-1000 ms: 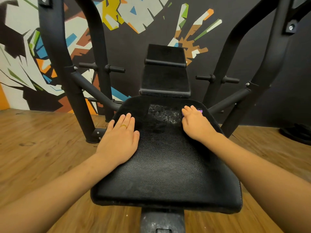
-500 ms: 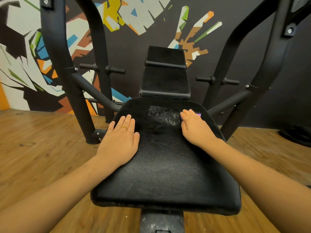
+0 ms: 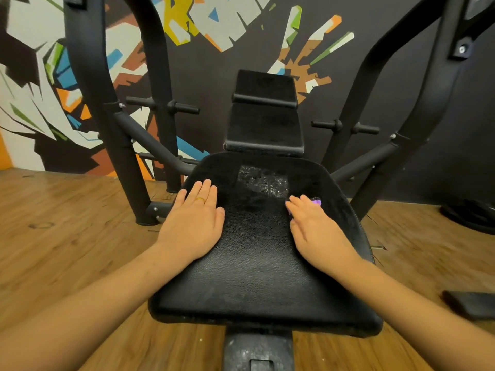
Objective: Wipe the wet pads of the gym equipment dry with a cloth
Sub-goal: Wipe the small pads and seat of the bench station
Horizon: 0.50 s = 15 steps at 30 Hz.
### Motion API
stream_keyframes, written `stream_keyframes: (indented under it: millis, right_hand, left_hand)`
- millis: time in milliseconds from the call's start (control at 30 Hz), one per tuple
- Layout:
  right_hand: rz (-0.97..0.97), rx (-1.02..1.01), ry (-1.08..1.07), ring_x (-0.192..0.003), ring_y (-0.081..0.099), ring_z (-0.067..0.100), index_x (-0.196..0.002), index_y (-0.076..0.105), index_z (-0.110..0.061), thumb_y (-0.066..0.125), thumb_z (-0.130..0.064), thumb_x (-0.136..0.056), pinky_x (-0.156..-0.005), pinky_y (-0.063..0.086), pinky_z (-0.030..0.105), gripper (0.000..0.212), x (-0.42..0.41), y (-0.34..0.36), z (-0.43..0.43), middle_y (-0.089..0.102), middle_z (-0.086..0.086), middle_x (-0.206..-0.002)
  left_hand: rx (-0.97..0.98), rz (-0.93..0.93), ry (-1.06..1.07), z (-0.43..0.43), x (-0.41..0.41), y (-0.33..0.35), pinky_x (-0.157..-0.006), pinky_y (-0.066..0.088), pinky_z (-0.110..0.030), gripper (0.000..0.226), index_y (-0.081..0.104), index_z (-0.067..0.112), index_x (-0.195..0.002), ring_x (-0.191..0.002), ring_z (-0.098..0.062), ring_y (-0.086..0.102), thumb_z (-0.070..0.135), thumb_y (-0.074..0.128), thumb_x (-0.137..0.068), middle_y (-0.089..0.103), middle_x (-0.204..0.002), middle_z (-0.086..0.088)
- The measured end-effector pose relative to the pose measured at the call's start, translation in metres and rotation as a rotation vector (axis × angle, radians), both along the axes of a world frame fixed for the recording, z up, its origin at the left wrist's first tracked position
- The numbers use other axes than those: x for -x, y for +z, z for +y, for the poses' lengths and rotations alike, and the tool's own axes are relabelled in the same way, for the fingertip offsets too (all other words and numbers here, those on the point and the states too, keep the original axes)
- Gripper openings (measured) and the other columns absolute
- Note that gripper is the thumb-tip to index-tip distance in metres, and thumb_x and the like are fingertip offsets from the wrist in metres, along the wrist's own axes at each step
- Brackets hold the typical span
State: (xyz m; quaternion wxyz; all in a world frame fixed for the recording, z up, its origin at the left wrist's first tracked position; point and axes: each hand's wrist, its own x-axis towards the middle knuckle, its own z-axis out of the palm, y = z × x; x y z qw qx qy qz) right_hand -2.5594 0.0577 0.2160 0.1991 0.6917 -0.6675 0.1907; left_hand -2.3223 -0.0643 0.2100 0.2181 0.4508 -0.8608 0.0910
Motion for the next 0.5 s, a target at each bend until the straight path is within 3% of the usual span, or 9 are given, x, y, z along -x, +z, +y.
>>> stream_keyframes:
  millis: [33,100,167,234,501]
  right_hand:
    - [-0.002,-0.007,0.011,-0.139,0.04,0.031,-0.141,0.053,-0.002,0.045,-0.013,-0.104,-0.117,0.018,0.027,0.039,-0.001,-0.002,0.004,0.052,0.011,-0.144]
    - [-0.004,-0.02,0.037,-0.131,0.046,0.027,-0.133,0.057,-0.004,0.045,-0.012,-0.103,-0.113,0.026,0.024,0.034,0.0,0.002,0.001,0.055,0.008,-0.136]
    - [0.008,-0.014,0.041,-0.107,0.049,0.022,-0.11,0.058,-0.007,0.043,-0.011,-0.101,-0.092,0.041,0.026,0.018,0.002,0.011,-0.017,0.056,0.004,-0.113]
    - [0.004,0.008,-0.003,-0.093,0.045,0.02,-0.093,0.051,-0.009,0.042,-0.011,-0.1,-0.074,0.033,0.027,0.012,0.004,0.019,-0.043,0.052,0.004,-0.099]
    - [0.013,-0.033,-0.035,-0.095,0.044,0.023,-0.097,0.051,-0.007,0.039,-0.012,-0.101,-0.081,0.043,0.039,0.014,0.008,0.034,-0.073,0.05,0.007,-0.102]
  left_hand:
    - [0.004,0.002,0.003,0.001,0.0,0.0,-0.126,0.01,-0.042,0.062,0.02,0.012,-0.161,-0.156,-0.02,0.011,0.041,0.017,-0.106,0.017,-0.168,-0.007]
    - [0.006,0.005,0.004,0.003,0.001,0.0,-0.126,0.011,-0.043,0.062,0.021,0.011,-0.16,-0.156,-0.021,0.011,0.041,0.018,-0.106,0.017,-0.168,-0.008]
    - [-0.002,0.0,-0.001,0.003,0.001,0.001,-0.127,0.009,-0.043,0.061,0.02,0.011,-0.161,-0.156,-0.021,0.01,0.04,0.021,-0.107,0.016,-0.168,-0.008]
    - [-0.004,0.001,-0.005,0.002,0.001,0.001,-0.127,0.009,-0.042,0.061,0.019,0.011,-0.161,-0.156,-0.02,0.009,0.04,0.022,-0.108,0.015,-0.169,-0.007]
    - [-0.005,-0.004,-0.014,-0.001,0.0,0.0,-0.127,0.009,-0.042,0.061,0.018,0.012,-0.161,-0.156,-0.019,0.008,0.041,0.021,-0.107,0.014,-0.169,-0.006]
